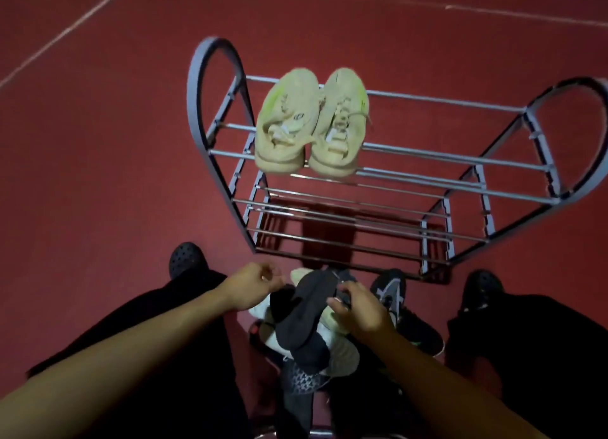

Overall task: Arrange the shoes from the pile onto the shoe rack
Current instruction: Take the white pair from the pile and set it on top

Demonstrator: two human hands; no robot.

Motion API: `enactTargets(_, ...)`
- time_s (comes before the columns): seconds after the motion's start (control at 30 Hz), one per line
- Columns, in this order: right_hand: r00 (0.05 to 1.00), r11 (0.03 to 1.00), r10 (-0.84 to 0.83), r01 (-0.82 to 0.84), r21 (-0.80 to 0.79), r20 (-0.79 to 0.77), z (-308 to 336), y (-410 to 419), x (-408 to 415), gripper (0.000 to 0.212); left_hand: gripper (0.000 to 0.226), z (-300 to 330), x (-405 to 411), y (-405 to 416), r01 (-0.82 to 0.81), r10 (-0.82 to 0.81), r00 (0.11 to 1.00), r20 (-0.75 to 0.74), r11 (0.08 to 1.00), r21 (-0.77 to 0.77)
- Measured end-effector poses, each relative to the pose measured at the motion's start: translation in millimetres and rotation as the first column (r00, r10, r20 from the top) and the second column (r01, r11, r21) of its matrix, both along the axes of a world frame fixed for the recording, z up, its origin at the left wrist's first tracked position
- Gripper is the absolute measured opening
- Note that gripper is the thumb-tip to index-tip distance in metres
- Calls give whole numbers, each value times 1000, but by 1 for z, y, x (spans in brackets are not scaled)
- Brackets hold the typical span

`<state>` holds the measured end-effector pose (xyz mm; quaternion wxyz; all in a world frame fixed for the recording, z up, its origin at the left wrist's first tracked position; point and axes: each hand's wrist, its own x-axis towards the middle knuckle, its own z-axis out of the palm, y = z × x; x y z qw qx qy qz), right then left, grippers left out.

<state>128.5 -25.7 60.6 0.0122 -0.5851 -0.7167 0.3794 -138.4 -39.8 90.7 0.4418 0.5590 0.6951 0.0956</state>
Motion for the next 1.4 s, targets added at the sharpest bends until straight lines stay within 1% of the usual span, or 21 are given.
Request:
enactTargets(0.1, 994, 991, -107, 106, -80, -12, -33, -10, -6, 43, 35, -49, 3, -9, -81, 93, 994, 59, 980, -183)
enactTargets(0.2, 993, 973, -111, 104, -204, -25, -62, -15, -16, 26, 46, -86, 20, -28, -261, 317, 939, 131, 908, -327)
enactTargets(0.23, 987, 960, -153, 136, -246, -53, -77, -18, -20, 20, 48, -92, 28, -35, -274, 351, 924, 155, 887, -373)
enactTargets(0.27, 980, 936, -194, 172, -308, -42, -91, -21, -22, 18, 55, -103, 33, -42, -251, 333, 929, 161, 888, -386)
enactTargets(0.33, 964, 887, -258, 214, -408, -56, -127, -29, -29, 24, 83, -114, 40, -51, -113, 152, 985, 81, 924, -365)
enactTargets(0.37, 949, 872, -301, 232, -431, -97, -115, -30, -38, 30, 91, -115, 42, -52, -36, 57, 997, 52, 937, -347)
enactTargets(0.43, 892, 818, -429, 314, -482, -146, -106, -27, -51, 27, 96, -121, 42, -50, 35, -12, 997, 71, 943, -330)
enactTargets(0.5, 811, 732, -559, 384, -563, -174, -101, -22, -61, 27, 101, -120, 42, -44, 25, 15, 994, 110, 935, -354)
enactTargets(0.6, 652, 621, -723, 468, -629, -229, -107, -17, -73, 46, 109, -116, 40, -38, 4, 56, 989, 136, 916, -402)
enactTargets(0.67, 582, 584, -770, 482, -653, -260, -109, -17, -77, 45, 117, -112, 42, -34, -18, 90, 984, 154, 909, -417)
enactTargets(0.73, 527, 550, -802, 469, -691, -280, -109, -16, -79, 35, 110, -108, 48, -29, -94, 193, 961, 200, 903, -419)
enactTargets(0.8, 495, 519, -827, 492, -699, -266, -98, -14, -78, 35, 93, -104, 51, -24, -196, 355, 888, 291, 867, -459)
enactTargets(0.87, 472, 518, -836, 505, -691, -281, -87, -8, -74, 27, 93, -100, 51, -18, -276, 487, 810, 327, 808, -520)
enactTargets(0.93, 493, 557, -812, 491, -670, -313, -79, -4, -67, 36, 73, -92, 50, -15, -328, 568, 764, 306, 750, -574)
enactTargets(1.0, 553, 613, -759, 426, -665, -345, -71, -3, -66, 46, 58, -91, 48, -18, -336, 618, 724, 306, 703, -626)
enactTargets(1.13, 685, 630, -670, 320, -707, -287, -71, -19, -67, 46, 47, -91, 44, -34, -286, 604, 713, 356, 714, -640)
enactTargets(1.17, 688, 619, -679, 346, -705, -258, -70, -24, -65, 40, 45, -91, 44, -37, -288, 564, 753, 339, 745, -601)
enactTargets(1.2, 675, 608, -695, 371, -702, -246, -74, -30, -63, 33, 48, -92, 42, -40, -273, 483, 826, 289, 793, -545)
enactTargets(1.27, 631, 607, -738, 466, -644, -239, -83, -40, -57, 29, 70, -100, 37, -44, -133, 221, 962, 159, 891, -433)
enactTargets(1.33, 727, 711, -660, 523, -471, -189, -91, -46, -44, 40, 80, -110, 31, -50, -16, 34, 999, 40, 919, -394)
enactTargets(1.4, 836, 822, -533, 475, -313, -132, -99, -45, -27, 35, 88, -114, 28, -55, 36, -61, 996, -58, 932, -361)
